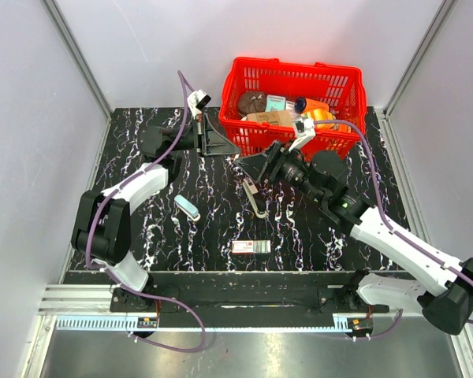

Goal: Unload the staples from the stapler

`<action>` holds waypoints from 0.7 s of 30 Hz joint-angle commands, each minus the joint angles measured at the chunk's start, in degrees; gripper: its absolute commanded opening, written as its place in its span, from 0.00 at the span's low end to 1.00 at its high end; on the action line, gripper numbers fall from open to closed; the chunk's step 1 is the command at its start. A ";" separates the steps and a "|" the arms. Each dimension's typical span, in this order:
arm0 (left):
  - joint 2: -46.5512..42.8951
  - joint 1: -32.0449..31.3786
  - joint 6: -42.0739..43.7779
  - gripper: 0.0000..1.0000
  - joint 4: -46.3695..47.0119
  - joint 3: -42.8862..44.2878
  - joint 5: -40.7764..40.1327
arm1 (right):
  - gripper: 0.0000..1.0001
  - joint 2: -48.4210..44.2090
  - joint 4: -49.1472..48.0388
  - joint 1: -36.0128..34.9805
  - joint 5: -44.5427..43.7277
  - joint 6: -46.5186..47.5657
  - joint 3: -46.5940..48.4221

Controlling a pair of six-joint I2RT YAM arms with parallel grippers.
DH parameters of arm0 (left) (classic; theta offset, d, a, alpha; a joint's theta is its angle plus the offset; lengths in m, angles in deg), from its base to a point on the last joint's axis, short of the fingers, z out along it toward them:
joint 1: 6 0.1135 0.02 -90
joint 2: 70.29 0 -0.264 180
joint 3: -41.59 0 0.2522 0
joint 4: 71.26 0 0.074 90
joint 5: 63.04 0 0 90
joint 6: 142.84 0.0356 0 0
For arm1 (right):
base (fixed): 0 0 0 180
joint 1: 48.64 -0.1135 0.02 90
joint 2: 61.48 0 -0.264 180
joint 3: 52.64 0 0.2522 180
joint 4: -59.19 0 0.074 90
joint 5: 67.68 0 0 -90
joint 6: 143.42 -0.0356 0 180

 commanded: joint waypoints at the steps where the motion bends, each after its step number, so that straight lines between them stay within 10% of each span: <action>1: -3.35 -0.30 -0.52 0.06 3.41 -0.09 0.52 | 0.68 1.97 -5.91 1.48 3.61 -2.23 3.40; 21: -3.97 -0.30 0.27 0.06 2.18 0.00 0.78 | 0.43 4.78 -9.60 2.19 7.22 -5.22 2.96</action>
